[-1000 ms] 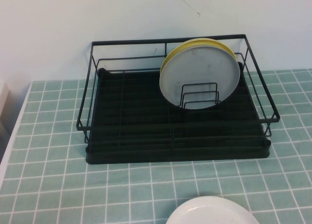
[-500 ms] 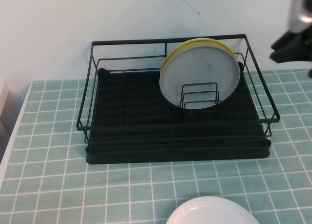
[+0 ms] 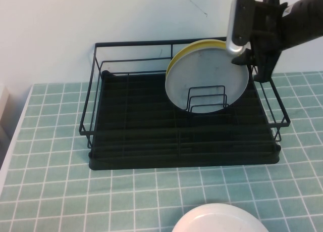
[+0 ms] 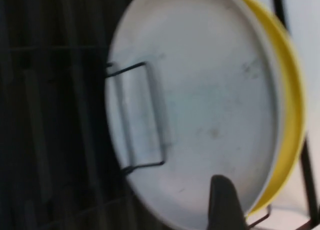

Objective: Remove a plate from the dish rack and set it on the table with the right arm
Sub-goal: Grasp the plate from the shelf

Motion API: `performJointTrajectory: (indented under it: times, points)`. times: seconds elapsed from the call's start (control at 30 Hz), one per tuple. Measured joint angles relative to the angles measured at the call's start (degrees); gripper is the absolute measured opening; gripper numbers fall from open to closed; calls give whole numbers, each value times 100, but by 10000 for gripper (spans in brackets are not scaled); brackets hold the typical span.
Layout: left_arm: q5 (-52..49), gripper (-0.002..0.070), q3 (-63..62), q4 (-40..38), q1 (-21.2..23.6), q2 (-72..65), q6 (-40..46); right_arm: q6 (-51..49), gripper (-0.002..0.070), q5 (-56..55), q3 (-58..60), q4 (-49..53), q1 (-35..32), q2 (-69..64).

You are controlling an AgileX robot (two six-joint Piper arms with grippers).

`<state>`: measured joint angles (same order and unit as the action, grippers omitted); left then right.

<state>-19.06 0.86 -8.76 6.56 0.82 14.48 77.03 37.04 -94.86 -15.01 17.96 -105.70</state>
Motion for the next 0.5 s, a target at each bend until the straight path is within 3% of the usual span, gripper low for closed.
performJointTrajectory:
  times: [0.5]
  points:
    - [10,-4,0,0,0,0,0,9,378,-726,-237,36,76,-718]
